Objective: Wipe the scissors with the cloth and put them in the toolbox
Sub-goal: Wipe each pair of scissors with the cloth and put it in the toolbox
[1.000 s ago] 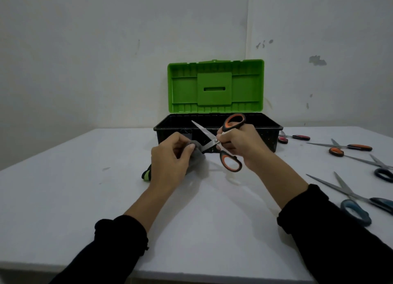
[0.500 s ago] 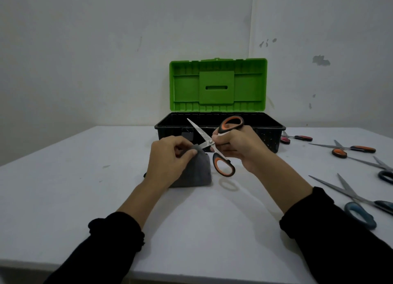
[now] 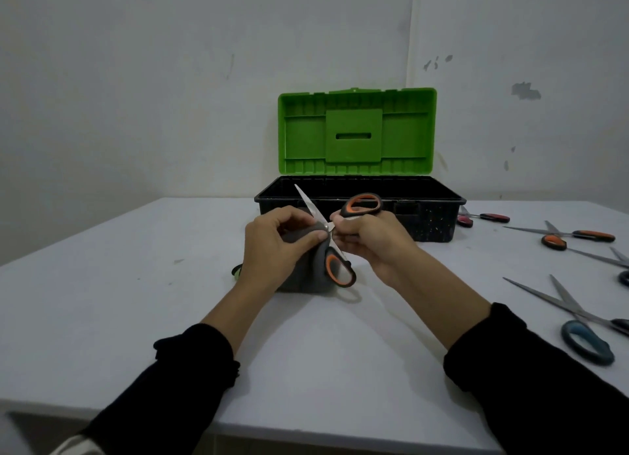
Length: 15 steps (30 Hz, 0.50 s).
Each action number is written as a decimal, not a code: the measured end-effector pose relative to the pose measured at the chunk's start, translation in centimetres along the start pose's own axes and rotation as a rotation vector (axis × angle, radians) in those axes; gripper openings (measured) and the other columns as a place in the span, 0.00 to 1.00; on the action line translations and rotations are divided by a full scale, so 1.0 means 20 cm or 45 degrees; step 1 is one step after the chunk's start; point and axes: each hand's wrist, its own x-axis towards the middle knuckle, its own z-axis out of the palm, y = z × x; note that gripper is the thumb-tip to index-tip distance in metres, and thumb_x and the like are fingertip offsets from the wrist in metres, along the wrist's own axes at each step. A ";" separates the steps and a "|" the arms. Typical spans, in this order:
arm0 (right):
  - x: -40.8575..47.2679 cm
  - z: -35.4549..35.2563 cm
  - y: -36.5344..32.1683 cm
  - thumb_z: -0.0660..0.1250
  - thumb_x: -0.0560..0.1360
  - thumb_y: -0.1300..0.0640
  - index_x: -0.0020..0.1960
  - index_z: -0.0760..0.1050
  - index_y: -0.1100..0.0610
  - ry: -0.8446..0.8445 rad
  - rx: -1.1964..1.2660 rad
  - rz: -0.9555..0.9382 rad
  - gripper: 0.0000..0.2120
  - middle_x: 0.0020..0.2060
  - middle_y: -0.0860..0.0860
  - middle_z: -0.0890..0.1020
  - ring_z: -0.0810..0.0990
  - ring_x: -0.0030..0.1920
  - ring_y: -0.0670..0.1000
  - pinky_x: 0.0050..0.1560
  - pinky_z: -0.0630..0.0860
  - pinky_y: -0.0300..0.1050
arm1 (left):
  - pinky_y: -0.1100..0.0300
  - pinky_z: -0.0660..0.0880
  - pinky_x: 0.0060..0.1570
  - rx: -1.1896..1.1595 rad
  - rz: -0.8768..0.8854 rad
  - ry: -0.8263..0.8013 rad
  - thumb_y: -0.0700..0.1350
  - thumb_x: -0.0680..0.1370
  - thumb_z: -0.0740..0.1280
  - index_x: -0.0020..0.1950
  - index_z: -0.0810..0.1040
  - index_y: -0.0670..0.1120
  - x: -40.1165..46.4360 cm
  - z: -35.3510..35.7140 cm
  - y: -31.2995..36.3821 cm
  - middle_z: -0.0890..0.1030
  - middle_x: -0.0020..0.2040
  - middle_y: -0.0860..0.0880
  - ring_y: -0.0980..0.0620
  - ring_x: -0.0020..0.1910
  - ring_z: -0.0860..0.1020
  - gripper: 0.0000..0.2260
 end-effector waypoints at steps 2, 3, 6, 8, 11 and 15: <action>-0.01 -0.01 0.00 0.66 0.74 0.68 0.42 0.77 0.61 -0.046 -0.046 -0.050 0.05 0.34 0.54 0.80 0.79 0.33 0.49 0.35 0.79 0.35 | 0.74 0.71 0.41 -0.007 -0.042 0.001 0.43 0.67 0.76 0.40 0.81 0.45 0.00 0.00 0.00 0.82 0.38 0.53 0.62 0.38 0.78 0.06; -0.01 -0.02 -0.01 0.65 0.74 0.68 0.42 0.77 0.61 -0.071 -0.080 -0.071 0.05 0.34 0.53 0.80 0.79 0.34 0.49 0.35 0.78 0.35 | 0.74 0.71 0.40 -0.003 -0.058 -0.008 0.43 0.67 0.76 0.40 0.81 0.45 0.00 0.00 0.00 0.82 0.37 0.53 0.62 0.37 0.78 0.06; -0.01 -0.04 -0.02 0.66 0.74 0.68 0.42 0.78 0.60 -0.131 -0.173 -0.112 0.06 0.34 0.53 0.80 0.78 0.34 0.49 0.36 0.78 0.36 | 0.73 0.71 0.39 -0.015 -0.130 -0.040 0.45 0.70 0.74 0.39 0.81 0.45 0.01 0.00 -0.01 0.82 0.37 0.51 0.61 0.37 0.77 0.04; -0.01 -0.05 -0.03 0.66 0.73 0.68 0.41 0.78 0.60 -0.140 -0.193 -0.121 0.05 0.34 0.52 0.80 0.78 0.33 0.48 0.35 0.78 0.35 | 0.72 0.71 0.38 -0.020 -0.175 -0.025 0.45 0.71 0.73 0.39 0.82 0.45 0.01 -0.01 -0.01 0.83 0.36 0.50 0.59 0.36 0.78 0.05; -0.01 -0.04 -0.03 0.66 0.73 0.68 0.41 0.78 0.60 -0.129 -0.206 -0.132 0.05 0.34 0.52 0.79 0.78 0.33 0.48 0.33 0.77 0.34 | 0.69 0.73 0.37 0.037 -0.157 0.004 0.47 0.71 0.73 0.38 0.82 0.46 0.00 0.00 -0.01 0.83 0.35 0.51 0.57 0.36 0.79 0.05; -0.01 -0.03 0.00 0.66 0.74 0.68 0.40 0.78 0.60 -0.114 -0.140 -0.139 0.06 0.33 0.53 0.80 0.78 0.33 0.49 0.32 0.77 0.35 | 0.71 0.72 0.37 0.034 -0.050 0.022 0.46 0.69 0.74 0.38 0.82 0.46 0.00 0.00 0.00 0.82 0.34 0.53 0.59 0.35 0.78 0.05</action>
